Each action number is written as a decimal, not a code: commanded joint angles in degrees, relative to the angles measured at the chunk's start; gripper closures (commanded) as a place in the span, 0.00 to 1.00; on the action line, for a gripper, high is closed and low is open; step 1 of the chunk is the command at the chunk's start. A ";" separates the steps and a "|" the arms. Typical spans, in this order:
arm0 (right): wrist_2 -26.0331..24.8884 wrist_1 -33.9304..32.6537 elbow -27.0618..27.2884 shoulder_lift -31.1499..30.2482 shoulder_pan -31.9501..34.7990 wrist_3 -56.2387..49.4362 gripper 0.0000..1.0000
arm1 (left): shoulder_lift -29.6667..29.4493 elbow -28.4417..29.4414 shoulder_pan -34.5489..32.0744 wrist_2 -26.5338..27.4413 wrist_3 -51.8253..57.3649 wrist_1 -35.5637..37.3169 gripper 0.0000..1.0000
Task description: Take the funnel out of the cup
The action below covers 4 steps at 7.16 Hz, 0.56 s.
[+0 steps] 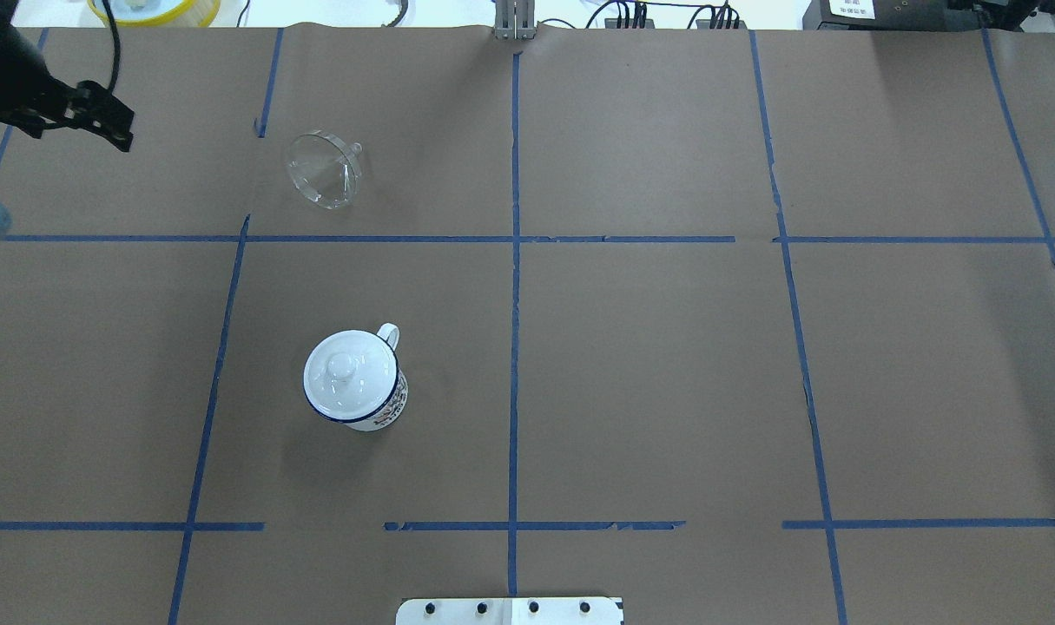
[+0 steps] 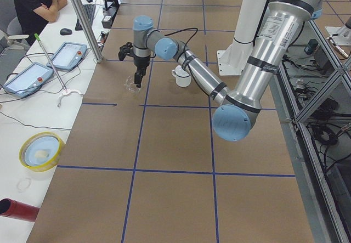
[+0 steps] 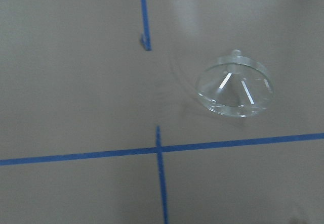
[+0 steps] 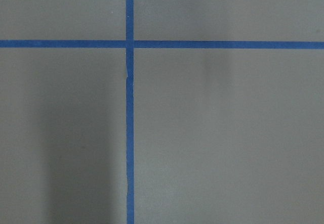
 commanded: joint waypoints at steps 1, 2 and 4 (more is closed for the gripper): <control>0.00 0.00 0.01 0.00 0.00 0.00 0.00 | 3.19 9.41 -12.24 -1.89 20.51 -0.56 0.00; 0.00 0.00 0.01 0.00 0.00 0.00 0.00 | 4.77 12.76 -15.60 -5.56 25.72 -1.08 0.00; 0.00 0.00 0.01 0.00 0.00 0.00 0.00 | 11.61 15.34 -21.67 -7.00 31.29 -5.02 0.00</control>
